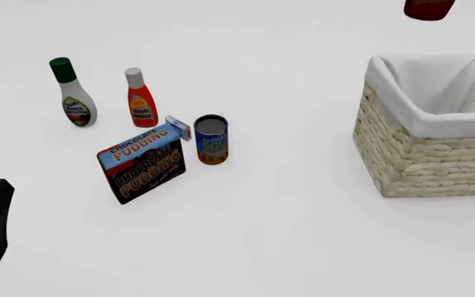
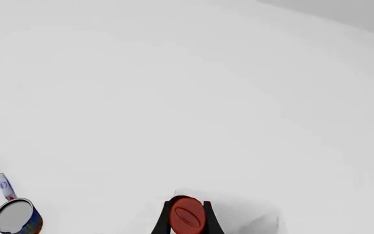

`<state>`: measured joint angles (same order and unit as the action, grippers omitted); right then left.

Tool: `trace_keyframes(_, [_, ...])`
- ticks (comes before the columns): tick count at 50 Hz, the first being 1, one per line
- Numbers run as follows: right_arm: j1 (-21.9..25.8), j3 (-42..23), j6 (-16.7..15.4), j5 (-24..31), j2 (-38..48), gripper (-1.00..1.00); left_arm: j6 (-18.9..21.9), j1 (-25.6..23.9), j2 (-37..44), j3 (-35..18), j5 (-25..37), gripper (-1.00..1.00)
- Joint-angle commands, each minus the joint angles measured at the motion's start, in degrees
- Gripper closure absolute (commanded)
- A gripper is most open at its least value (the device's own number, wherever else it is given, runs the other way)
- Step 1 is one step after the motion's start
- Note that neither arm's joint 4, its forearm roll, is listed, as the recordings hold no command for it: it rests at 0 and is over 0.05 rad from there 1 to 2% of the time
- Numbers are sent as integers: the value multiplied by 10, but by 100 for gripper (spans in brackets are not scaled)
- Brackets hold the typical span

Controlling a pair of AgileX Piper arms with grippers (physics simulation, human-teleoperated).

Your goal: Pick the bbq sauce and place it in the basket.

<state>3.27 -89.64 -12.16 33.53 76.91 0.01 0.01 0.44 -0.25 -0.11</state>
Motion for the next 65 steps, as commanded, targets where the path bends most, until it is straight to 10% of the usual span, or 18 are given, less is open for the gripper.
trace_keyframes(1, [-41, 32, 6, 1, -43, 100, 0, 0, 0, 0, 0, -100])
trace_keyframes(65, [-143, 271, 18, -129, -51, 100, 4, 1, 2, 0, 0, -100])
